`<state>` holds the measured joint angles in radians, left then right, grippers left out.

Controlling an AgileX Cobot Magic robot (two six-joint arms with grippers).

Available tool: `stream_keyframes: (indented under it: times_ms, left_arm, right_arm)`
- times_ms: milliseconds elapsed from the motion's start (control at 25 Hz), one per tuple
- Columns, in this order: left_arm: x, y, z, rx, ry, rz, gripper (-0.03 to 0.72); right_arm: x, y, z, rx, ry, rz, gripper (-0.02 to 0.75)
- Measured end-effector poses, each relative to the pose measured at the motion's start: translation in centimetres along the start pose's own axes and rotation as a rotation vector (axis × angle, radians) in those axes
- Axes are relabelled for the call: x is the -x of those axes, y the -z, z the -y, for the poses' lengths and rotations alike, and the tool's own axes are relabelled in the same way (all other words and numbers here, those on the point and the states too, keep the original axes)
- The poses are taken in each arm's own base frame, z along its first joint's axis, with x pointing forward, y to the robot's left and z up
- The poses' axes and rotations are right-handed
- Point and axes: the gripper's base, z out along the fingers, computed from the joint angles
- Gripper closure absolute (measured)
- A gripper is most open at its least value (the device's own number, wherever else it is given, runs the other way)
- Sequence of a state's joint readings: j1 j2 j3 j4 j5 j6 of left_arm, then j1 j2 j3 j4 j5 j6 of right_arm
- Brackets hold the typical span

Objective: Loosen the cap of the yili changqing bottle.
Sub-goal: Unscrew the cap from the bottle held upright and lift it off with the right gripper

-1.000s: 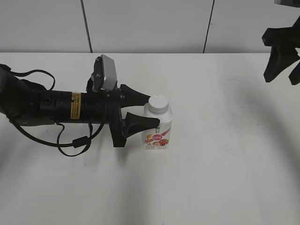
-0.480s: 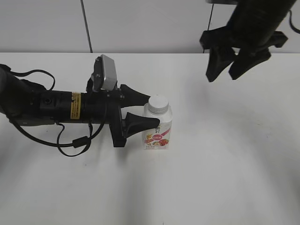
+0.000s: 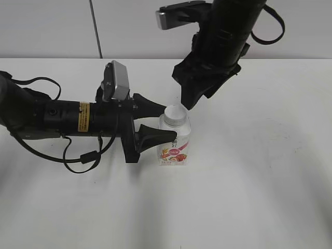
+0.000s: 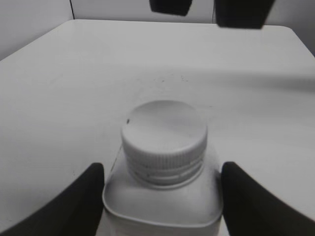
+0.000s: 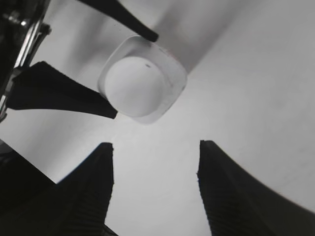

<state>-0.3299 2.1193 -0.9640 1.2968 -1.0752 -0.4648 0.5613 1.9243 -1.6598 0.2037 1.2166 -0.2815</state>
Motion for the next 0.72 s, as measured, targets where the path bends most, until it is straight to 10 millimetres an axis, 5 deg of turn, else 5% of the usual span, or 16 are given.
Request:
stream_keyframes:
  times_ms: [360,720]
  left_arm:
    - [0.0,0.0,0.0,0.000,0.000,0.000,0.249]
    - [0.0,0.0,0.0,0.000,0.000,0.000,0.249]
  right_arm:
    - [0.9,-2.0,-1.4,0.042,0.112,-0.028,0.301]
    - [1.2,-1.8,-1.7,0.060,0.069,-0.013,0.301]
